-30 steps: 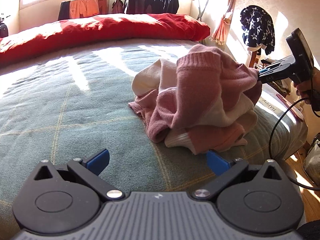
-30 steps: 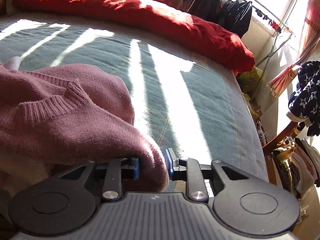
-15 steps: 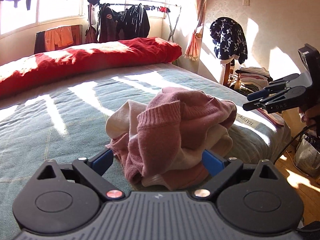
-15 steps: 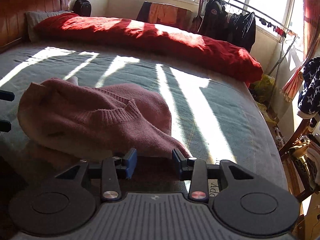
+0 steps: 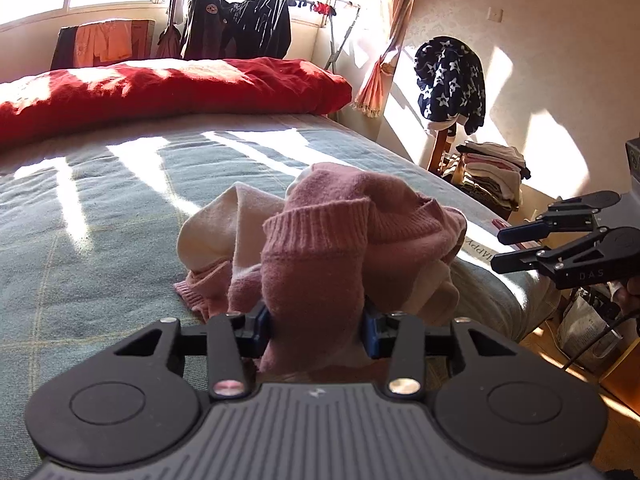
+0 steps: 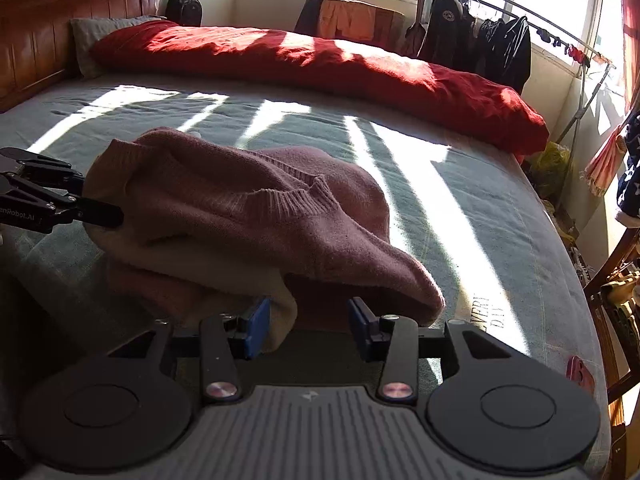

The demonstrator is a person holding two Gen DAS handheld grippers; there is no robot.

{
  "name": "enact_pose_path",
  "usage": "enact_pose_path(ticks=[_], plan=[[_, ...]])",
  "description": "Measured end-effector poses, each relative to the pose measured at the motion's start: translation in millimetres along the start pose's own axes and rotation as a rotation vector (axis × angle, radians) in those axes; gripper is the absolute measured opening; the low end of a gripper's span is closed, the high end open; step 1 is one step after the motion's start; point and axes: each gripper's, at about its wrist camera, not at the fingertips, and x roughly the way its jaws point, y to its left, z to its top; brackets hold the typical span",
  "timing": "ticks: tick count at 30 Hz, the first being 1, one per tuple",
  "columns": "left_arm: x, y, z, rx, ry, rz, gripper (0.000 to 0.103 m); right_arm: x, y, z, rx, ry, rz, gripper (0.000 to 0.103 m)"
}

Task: Fold clothes
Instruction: 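Grasp the pink sweater with the left tool while the right tool holds it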

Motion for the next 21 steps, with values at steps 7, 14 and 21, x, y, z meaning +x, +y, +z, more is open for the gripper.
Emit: enact_pose_path(ticks=[7,14,21], plan=[[-4,2,12,0.035,-0.033,0.073,0.031,-3,5,1,-0.013,-0.025,0.007,0.055],[-1,8,18,0.054,-0.007,0.045,0.031,16,-31,18,-0.070,-0.026,0.027,0.067],[19,21,50,0.173,0.142,-0.070,0.031,81,-82,40,-0.069,0.079,0.274,0.072]])
